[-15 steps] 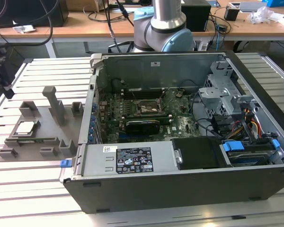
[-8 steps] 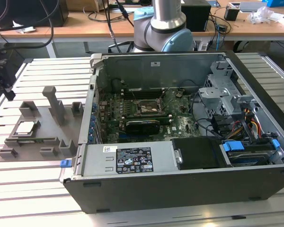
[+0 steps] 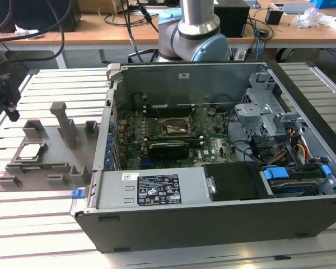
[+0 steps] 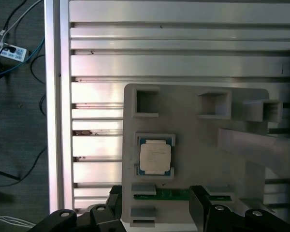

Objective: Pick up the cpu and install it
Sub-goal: 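Pick up the cpu and move it towards the insertion slot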

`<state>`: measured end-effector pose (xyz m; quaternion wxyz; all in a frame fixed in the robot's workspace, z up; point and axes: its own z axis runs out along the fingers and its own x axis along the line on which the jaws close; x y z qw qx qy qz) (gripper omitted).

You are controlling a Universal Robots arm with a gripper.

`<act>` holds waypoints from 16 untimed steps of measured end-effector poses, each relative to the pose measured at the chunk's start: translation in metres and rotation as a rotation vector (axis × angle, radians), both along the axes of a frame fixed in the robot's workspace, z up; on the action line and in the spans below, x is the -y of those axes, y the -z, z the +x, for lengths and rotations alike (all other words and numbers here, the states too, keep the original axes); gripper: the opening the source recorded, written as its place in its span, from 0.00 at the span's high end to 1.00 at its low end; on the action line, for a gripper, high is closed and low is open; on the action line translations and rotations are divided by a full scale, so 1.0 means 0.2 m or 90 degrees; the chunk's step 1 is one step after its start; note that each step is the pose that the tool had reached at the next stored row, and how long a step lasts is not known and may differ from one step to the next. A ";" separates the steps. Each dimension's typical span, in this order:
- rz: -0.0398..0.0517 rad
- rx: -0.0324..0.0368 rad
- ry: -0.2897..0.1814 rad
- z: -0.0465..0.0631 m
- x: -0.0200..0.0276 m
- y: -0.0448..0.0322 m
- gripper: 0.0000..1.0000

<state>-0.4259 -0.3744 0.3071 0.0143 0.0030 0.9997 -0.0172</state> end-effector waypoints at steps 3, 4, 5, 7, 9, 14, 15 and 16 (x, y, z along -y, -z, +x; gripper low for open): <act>0.0000 0.0000 0.000 0.00 0.000 0.014 0.34; 0.0000 0.0000 0.000 0.00 0.000 0.020 0.34; 0.0000 0.0000 0.000 0.00 0.000 0.026 0.34; 0.0000 0.0000 0.000 0.00 0.000 0.033 0.34; 0.0000 0.0000 0.000 0.00 0.000 0.045 0.34; 0.0000 0.0001 0.000 0.00 0.000 0.061 0.34; 0.0000 0.0000 0.000 0.00 0.000 0.064 0.34; 0.0000 0.0000 0.000 0.00 0.000 0.067 0.34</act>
